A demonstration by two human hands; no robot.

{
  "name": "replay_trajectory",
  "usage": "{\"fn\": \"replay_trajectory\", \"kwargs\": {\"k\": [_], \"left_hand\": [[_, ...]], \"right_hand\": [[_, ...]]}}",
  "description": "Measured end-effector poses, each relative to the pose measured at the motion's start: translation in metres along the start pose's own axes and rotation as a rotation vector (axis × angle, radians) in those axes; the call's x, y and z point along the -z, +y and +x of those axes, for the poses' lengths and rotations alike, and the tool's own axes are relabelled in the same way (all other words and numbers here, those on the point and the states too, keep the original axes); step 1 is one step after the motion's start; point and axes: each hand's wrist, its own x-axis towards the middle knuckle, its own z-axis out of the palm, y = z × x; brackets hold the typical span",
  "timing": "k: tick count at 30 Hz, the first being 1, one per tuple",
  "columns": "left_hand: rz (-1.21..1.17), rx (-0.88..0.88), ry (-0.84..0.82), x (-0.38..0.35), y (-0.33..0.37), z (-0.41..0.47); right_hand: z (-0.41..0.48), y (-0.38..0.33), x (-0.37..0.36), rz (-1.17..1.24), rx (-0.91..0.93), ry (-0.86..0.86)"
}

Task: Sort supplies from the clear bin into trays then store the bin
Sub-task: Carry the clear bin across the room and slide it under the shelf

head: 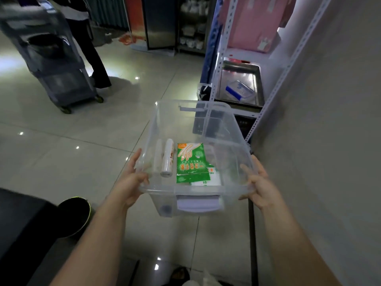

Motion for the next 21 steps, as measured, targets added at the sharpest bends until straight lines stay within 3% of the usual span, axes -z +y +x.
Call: {"fn": "replay_trajectory", "kwargs": {"k": [13,19,21], "left_hand": [[-0.018,-0.030,0.145,-0.009,0.123,0.282],[-0.070,-0.064,0.229,-0.004,0.195,0.392],[-0.093,-0.077,0.240,0.002,0.212,0.425]], "right_hand": [[0.341,-0.077,-0.103,0.005,-0.014,-0.220],[0.492,-0.119,-0.174,-0.324,0.047,-0.224],[0.533,-0.124,-0.196,-0.314,0.054,-0.302]]}}
